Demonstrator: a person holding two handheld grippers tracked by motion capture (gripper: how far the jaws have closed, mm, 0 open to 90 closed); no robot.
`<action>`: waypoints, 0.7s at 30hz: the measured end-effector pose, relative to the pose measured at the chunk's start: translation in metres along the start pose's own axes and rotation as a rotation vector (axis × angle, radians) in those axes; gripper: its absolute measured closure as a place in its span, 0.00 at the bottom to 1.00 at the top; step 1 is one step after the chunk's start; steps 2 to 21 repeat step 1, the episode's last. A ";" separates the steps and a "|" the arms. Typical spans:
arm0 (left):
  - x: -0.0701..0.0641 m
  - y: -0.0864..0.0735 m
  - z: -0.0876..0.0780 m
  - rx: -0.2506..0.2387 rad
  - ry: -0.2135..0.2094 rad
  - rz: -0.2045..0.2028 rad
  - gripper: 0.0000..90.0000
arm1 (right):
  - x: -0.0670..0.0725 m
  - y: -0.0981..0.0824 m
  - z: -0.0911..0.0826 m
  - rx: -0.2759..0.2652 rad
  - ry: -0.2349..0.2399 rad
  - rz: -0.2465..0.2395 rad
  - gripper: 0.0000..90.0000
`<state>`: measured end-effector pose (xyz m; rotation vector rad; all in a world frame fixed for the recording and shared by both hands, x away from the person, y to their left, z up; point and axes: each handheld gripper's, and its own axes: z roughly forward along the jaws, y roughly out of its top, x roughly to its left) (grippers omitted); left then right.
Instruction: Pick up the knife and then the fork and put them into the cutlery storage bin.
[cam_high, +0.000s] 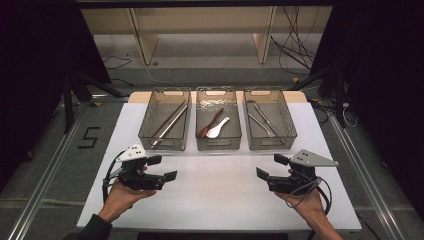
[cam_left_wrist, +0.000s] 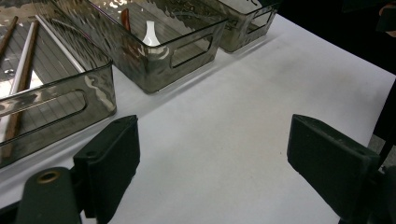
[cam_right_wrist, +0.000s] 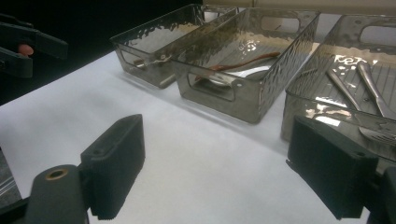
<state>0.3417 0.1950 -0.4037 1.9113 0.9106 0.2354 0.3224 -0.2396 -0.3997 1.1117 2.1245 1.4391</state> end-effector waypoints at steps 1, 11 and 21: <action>0.000 0.000 0.000 0.000 0.000 0.000 0.19 | 0.000 0.000 0.000 0.000 -0.001 0.001 0.22; 0.000 0.000 0.000 0.000 0.000 0.000 0.19 | 0.000 0.000 0.000 0.000 -0.001 0.001 0.22; 0.000 0.000 0.000 0.000 0.000 0.000 0.19 | 0.000 0.000 0.000 0.000 -0.001 0.001 0.22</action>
